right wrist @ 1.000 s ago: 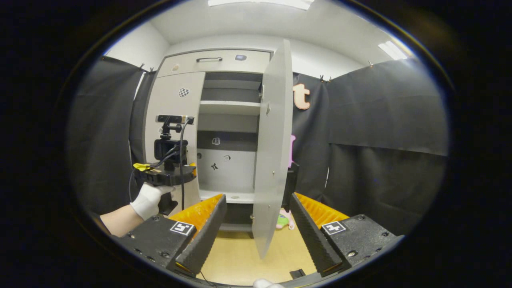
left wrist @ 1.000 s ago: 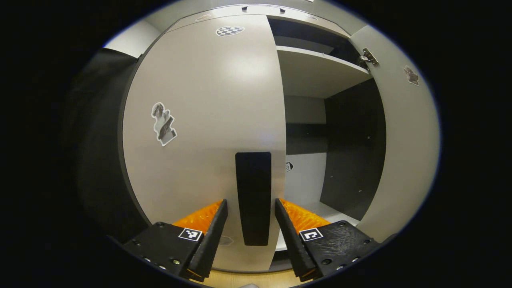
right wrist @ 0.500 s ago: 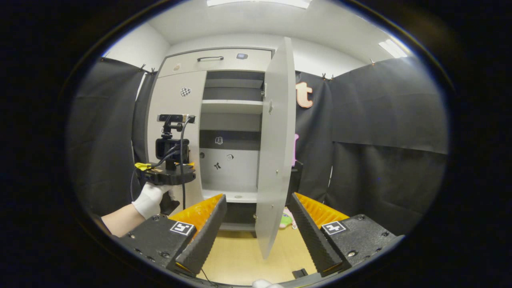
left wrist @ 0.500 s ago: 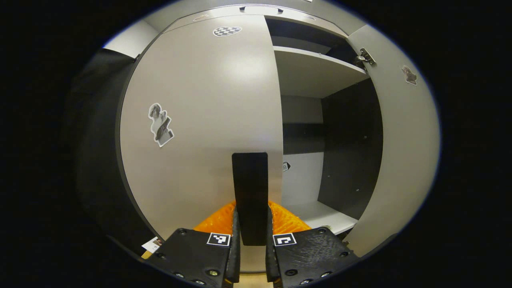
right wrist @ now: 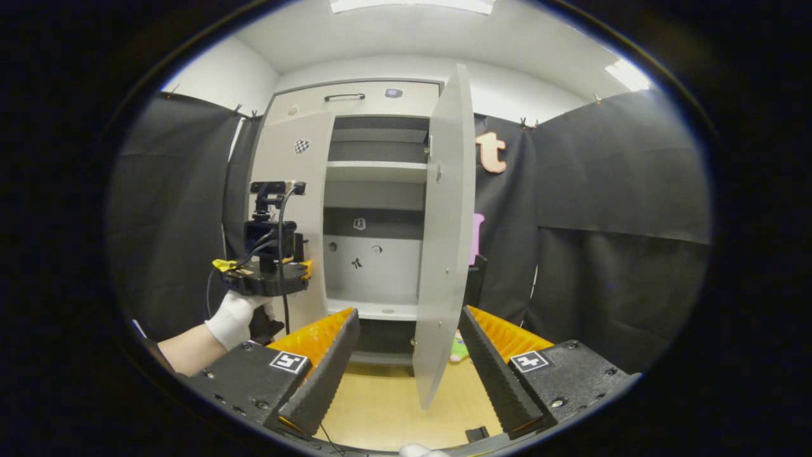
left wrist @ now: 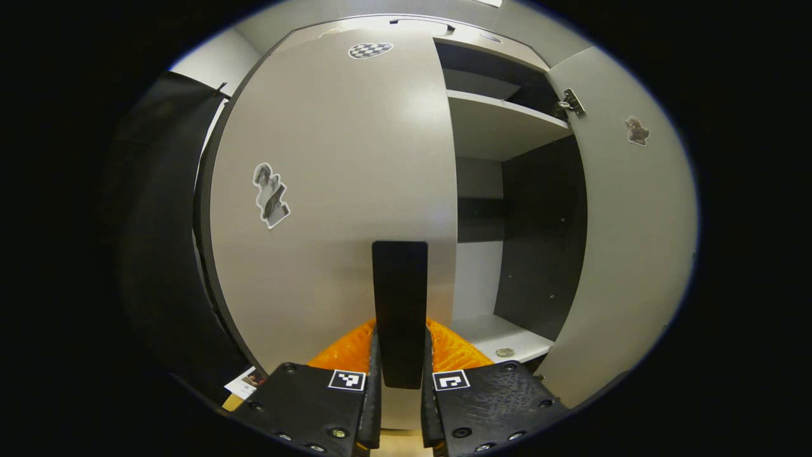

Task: Open the right door of the double-door shoe cabinet with the right hand, and open the left door with the left hand.

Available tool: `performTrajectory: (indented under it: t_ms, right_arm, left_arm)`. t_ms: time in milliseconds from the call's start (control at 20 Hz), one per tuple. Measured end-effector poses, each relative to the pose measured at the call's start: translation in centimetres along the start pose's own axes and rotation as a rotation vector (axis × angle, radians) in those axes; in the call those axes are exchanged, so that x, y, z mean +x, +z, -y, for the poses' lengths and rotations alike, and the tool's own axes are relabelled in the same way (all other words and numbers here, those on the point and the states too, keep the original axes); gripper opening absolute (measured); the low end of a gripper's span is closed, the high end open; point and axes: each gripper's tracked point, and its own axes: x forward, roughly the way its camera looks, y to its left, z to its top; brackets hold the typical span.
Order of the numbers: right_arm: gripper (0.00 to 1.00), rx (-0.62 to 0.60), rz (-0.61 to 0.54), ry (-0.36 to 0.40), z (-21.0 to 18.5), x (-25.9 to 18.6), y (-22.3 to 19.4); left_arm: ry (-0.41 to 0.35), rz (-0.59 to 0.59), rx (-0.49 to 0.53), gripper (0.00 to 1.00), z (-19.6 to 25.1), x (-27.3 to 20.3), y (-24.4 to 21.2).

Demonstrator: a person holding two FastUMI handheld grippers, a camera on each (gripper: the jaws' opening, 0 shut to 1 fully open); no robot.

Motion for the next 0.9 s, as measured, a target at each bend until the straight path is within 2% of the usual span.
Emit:
performTrajectory:
  t_ms: [50,600,800,850,900]
  right_arm:
    - [1.00,0.002,0.003,0.012,-0.1,-0.1,-0.1]
    - [1.00,-0.013,0.006,0.135,-2.3,-0.9,-0.4]
    - [1.00,-0.015,0.003,0.168,-3.2,-1.0,-0.4]
    - [1.00,-0.016,0.007,0.175,-3.5,-1.1,-0.2]
    - [1.00,-0.019,0.011,0.184,-3.8,-1.1,-0.1]
  left_arm:
    - [-0.011,0.003,-0.006,0.19,0.0,-0.4,0.0]
    - [-0.008,-0.004,-0.018,0.19,-2.0,-5.8,-0.7]
    - [0.015,0.003,-0.004,0.18,-3.5,-8.1,-0.7]
    - [0.028,0.007,-0.005,0.27,-4.1,-9.0,-0.8]
    - [0.034,0.008,0.003,0.18,-5.0,-9.7,-0.7]
